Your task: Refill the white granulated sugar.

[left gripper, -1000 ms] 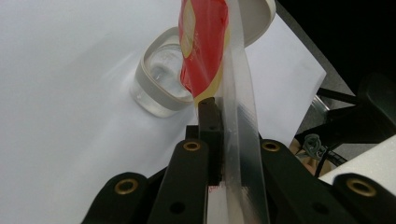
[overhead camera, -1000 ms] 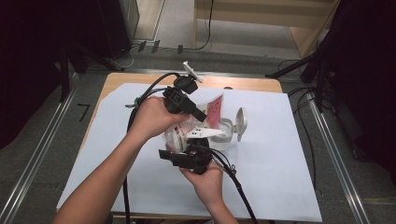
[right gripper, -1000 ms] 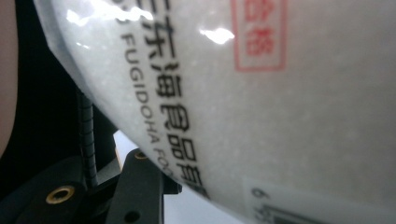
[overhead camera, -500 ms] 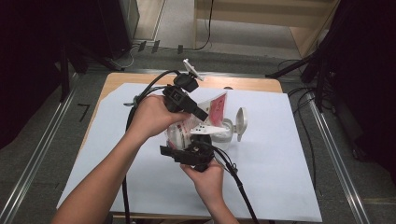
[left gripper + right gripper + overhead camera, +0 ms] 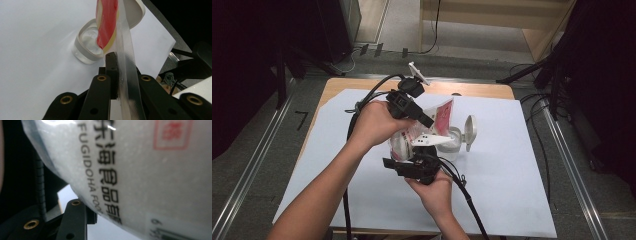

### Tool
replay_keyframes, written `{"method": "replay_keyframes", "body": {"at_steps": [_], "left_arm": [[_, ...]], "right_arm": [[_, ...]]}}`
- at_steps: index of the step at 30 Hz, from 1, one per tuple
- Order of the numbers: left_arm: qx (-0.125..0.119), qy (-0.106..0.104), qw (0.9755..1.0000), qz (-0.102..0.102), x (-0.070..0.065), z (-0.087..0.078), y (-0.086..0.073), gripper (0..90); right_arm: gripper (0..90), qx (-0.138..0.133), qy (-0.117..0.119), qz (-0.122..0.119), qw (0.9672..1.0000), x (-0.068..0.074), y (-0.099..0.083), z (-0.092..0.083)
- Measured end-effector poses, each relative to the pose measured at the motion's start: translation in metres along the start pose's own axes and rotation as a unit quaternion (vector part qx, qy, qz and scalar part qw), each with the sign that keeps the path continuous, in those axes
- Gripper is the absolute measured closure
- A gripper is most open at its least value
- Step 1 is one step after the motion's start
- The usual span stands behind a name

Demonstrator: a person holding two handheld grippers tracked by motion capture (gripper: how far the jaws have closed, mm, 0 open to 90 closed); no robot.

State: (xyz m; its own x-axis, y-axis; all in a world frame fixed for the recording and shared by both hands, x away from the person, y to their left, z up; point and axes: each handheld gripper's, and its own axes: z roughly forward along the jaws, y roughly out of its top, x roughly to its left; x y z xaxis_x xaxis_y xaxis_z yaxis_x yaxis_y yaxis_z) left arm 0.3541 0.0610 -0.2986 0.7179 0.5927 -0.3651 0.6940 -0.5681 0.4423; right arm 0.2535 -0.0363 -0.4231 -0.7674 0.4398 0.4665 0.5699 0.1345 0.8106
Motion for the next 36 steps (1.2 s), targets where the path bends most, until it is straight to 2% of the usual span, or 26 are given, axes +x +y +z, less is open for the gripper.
{"method": "replay_keyframes", "body": {"at_steps": [8, 14, 20, 27, 36], "left_arm": [[0.000, 0.001, 1.0000, 0.003, -0.0005, 0.0023, 0.0014, 86.2], [-0.002, 0.002, 1.0000, 0.006, 0.0003, 0.0028, 0.0018, 86.5], [-0.003, -0.001, 1.0000, 0.001, 0.0001, 0.0034, 0.0029, 86.7], [-0.001, 0.000, 1.0000, 0.009, 0.0007, 0.0034, 0.0039, 86.7], [-0.001, -0.004, 1.0000, 0.008, 0.0001, 0.0047, 0.0045, 87.3]], "right_arm": [[61.8, -0.009, 0.009, 0.020, 0.9997, -0.0011, 0.0007, 0.0002], [61.7, -0.006, 0.011, 0.022, 0.9997, -0.0014, 0.0016, -0.0003], [61.7, -0.005, 0.013, 0.027, 0.9995, -0.0013, 0.0028, -0.0008], [61.7, -0.002, 0.014, 0.026, 0.9996, -0.0019, 0.0038, -0.0012], [61.7, 0.000, 0.004, 0.015, 0.9999, -0.0011, 0.0035, -0.0016]]}}
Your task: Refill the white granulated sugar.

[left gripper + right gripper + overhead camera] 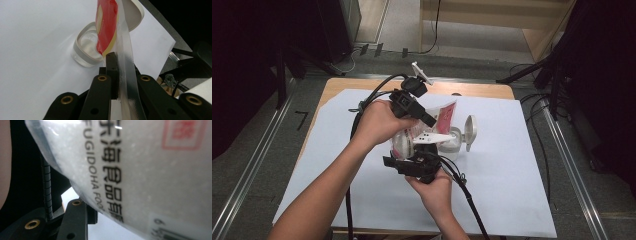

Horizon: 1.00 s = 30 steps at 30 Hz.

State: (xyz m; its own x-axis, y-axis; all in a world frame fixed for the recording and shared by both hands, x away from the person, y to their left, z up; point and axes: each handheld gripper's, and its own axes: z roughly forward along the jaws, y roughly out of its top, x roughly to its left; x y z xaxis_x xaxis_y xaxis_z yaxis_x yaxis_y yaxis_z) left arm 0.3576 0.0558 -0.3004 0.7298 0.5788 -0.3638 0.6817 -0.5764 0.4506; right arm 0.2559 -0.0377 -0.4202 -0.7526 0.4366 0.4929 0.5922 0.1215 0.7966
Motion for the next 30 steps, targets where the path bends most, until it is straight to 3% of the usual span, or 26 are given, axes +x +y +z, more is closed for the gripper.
{"method": "replay_keyframes", "body": {"at_steps": [30], "left_arm": [[-0.008, 0.000, 1.0000, 0.004, -0.0016, 0.0020, 0.0036, 86.8]], "right_arm": [[61.7, -0.013, 0.005, 0.011, 0.9998, -0.0010, 0.0018, -0.0018]]}}
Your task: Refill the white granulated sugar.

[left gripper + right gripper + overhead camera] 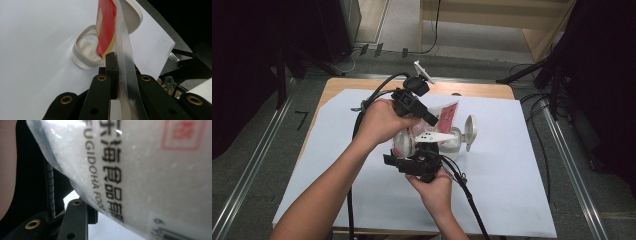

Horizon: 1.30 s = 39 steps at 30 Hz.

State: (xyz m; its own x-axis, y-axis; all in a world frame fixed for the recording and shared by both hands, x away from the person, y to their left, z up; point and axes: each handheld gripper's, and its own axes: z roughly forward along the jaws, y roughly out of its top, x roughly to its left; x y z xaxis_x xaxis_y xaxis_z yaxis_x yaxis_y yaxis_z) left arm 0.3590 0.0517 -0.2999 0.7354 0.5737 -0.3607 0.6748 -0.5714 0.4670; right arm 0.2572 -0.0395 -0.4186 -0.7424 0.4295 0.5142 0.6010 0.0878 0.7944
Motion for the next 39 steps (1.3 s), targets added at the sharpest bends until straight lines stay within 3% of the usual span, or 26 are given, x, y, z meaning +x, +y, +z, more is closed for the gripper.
{"method": "replay_keyframes", "body": {"at_steps": [9, 23, 39], "left_arm": [[0.005, 0.005, 1.0000, 0.004, -0.0004, -0.0007, 0.0004, 86.4], [-0.002, 0.010, 0.9999, 0.009, -0.0039, 0.0004, -0.0001, 86.5], [0.008, 0.016, 0.9998, 0.009, -0.0024, -0.0034, -0.0033, 86.4]], "right_arm": [[61.9, -0.003, -0.010, 0.006, 0.9999, 0.0020, 0.0004, 0.0014], [61.8, -0.004, -0.008, 0.005, 1.0000, 0.0023, 0.0000, 0.0002], [61.7, -0.002, -0.004, 0.001, 1.0000, 0.0038, -0.0006, 0.0032]]}}
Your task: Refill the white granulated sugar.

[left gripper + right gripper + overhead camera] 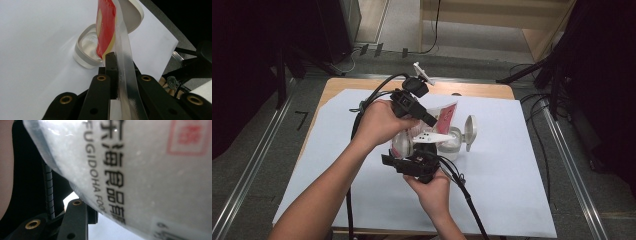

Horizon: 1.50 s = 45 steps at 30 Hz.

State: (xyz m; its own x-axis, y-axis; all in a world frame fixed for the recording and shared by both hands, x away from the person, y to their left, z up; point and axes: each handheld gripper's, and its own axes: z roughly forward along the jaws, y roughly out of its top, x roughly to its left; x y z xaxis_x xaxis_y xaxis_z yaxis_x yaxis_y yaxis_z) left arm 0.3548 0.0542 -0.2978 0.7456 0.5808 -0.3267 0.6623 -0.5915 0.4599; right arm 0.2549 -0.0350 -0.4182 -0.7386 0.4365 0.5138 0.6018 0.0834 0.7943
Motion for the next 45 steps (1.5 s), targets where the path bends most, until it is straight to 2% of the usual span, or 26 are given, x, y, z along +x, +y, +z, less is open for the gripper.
{"method": "replay_keyframes", "body": {"at_steps": [6, 13, 26, 45], "left_arm": [[-0.003, -0.003, 1.0000, -0.004, 0.0021, -0.0004, -0.0019, 86.5], [-0.010, 0.000, 1.0000, -0.001, 0.0007, -0.0005, -0.0040, 86.5], [-0.009, -0.003, 1.0000, 0.000, 0.0021, -0.0011, -0.0055, 86.5], [-0.006, 0.004, 1.0000, 0.003, -0.0011, -0.0010, -0.0046, 86.3]], "right_arm": [[61.3, 0.003, -0.003, -0.017, 0.9998, 0.0015, -0.0012, 0.0024], [62.2, 0.003, -0.011, -0.022, 0.9997, 0.0028, -0.0021, 0.0036], [62.3, 0.001, -0.015, -0.023, 0.9996, 0.0043, -0.0032, 0.0058], [62.2, -0.003, -0.013, -0.021, 0.9997, 0.0048, -0.0037, 0.0046]]}}
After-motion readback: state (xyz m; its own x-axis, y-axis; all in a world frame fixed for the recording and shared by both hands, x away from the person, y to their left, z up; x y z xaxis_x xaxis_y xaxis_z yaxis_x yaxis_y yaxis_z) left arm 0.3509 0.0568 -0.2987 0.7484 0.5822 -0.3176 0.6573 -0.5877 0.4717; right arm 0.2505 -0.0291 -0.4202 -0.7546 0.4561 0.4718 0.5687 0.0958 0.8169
